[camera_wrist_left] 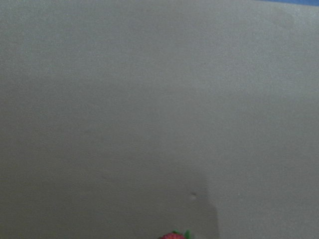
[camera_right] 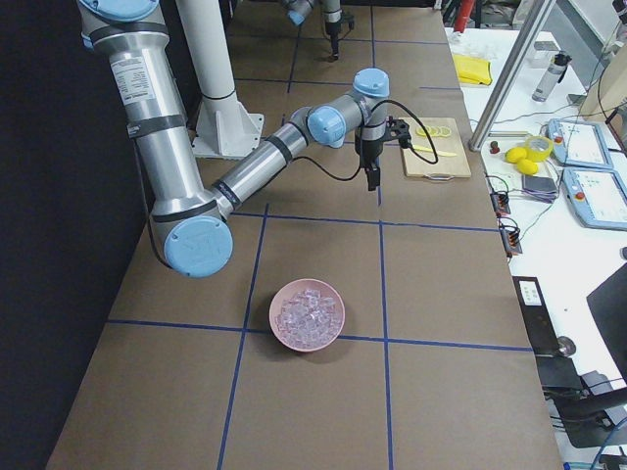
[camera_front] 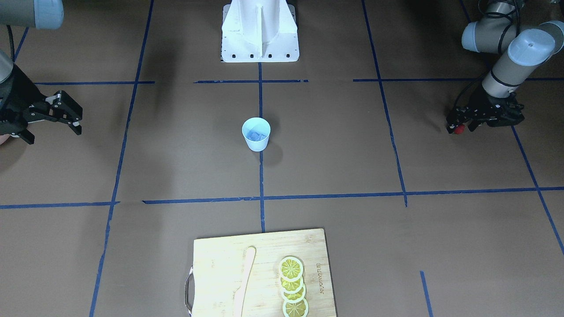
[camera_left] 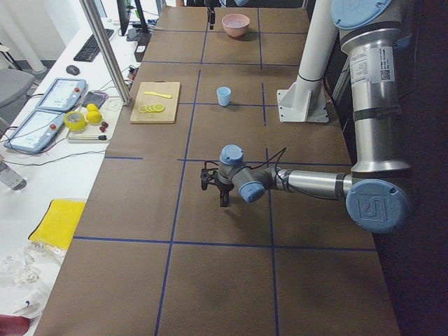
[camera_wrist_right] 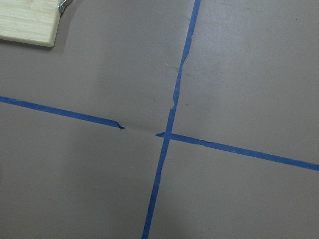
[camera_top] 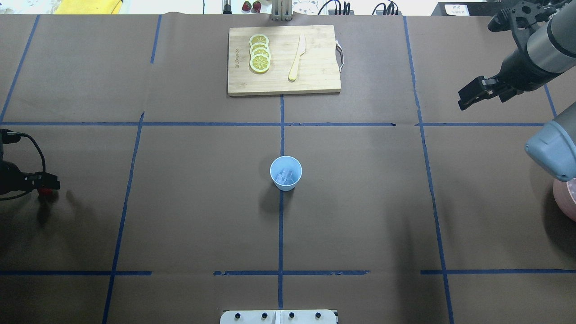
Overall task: Put ice and strawberries in cup
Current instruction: 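Lower the left gripper onto the red strawberry and close it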
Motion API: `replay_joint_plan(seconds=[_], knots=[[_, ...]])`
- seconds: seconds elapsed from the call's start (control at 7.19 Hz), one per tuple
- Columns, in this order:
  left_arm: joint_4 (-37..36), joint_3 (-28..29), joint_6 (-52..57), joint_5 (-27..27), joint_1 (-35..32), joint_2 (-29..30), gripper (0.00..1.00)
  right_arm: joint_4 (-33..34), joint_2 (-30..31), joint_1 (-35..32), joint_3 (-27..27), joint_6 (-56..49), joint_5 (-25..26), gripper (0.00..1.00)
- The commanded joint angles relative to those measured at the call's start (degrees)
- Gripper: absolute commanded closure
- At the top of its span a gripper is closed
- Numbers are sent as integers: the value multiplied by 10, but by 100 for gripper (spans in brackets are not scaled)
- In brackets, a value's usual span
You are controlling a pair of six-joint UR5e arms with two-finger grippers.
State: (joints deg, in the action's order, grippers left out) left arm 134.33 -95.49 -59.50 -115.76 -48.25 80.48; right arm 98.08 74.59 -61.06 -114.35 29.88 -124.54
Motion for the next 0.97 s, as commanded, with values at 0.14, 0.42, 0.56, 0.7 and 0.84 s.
replay_joint_plan(seconds=[0.14, 0.42, 0.56, 0.7, 0.84], knots=[[0, 0, 0, 0, 0, -1, 77, 0, 0, 0, 0, 0, 0, 1], [-2, -2, 1, -5, -1, -3, 100, 0, 1, 0, -1, 0, 0, 1], [-5, -21, 3, -21, -6, -8, 100, 0, 1, 0, -1, 0, 0, 1], [-47, -57, 3, -68, -17, -5, 100, 0, 2, 0, -2, 0, -1, 1], [-133, -118, 10, -78, -48, -3, 100, 0, 2, 0, -3, 0, -1, 1]])
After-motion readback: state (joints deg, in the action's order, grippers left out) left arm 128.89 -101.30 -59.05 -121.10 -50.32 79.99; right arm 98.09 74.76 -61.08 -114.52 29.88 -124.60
